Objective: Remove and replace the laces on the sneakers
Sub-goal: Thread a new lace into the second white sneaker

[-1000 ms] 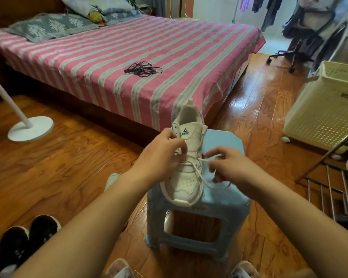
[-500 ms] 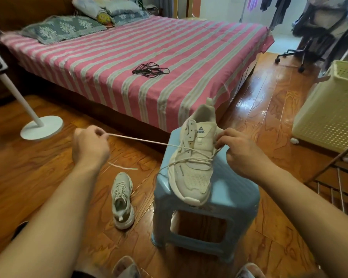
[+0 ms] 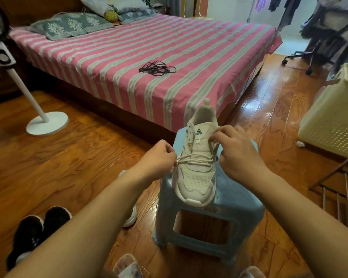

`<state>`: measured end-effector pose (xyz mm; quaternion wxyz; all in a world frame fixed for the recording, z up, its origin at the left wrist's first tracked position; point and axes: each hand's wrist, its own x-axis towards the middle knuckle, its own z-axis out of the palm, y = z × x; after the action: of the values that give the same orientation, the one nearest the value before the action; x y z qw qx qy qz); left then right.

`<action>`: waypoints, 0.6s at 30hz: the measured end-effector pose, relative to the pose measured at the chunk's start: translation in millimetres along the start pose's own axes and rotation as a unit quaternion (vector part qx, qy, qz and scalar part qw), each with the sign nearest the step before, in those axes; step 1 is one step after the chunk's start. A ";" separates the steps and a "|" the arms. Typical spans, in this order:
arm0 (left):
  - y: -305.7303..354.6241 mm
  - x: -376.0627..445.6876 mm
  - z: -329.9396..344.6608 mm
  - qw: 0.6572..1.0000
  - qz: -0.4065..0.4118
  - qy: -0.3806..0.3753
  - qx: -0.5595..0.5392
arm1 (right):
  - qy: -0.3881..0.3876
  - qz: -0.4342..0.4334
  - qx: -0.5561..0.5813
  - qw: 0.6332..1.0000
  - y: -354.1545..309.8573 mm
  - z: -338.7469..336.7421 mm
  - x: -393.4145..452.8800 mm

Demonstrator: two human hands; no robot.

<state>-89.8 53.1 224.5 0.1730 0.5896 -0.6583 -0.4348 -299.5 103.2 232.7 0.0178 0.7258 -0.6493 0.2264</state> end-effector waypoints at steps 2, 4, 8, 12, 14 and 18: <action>-1.1 -5.9 1.7 0.996 0.031 -0.024 0.078 | -0.004 -0.005 0.014 1.000 -1.3 1.0 -1.3; -5.7 -10.4 3.5 0.989 0.055 -0.063 0.124 | -0.019 -0.032 0.016 0.999 -1.8 4.2 -3.7; -13.6 -6.1 6.8 0.977 0.123 -0.006 0.175 | -0.034 -0.022 0.030 0.999 -0.8 7.0 -4.4; -17.0 -7.8 2.3 0.932 0.232 0.055 0.272 | -0.045 -0.014 0.022 0.999 0.6 5.7 -3.3; -24.2 -3.8 -6.1 0.918 0.216 0.105 0.316 | -0.037 -0.014 0.011 0.999 4.6 6.6 -1.8; -54.6 8.7 -49.8 0.943 -0.007 0.130 0.307 | 0.000 -0.004 -0.018 1.000 12.4 8.3 1.3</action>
<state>-20.9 30.7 207.6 0.0646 0.6704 -0.7274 -0.1319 -308.7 97.4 222.4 0.0319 0.7282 -0.6501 0.2146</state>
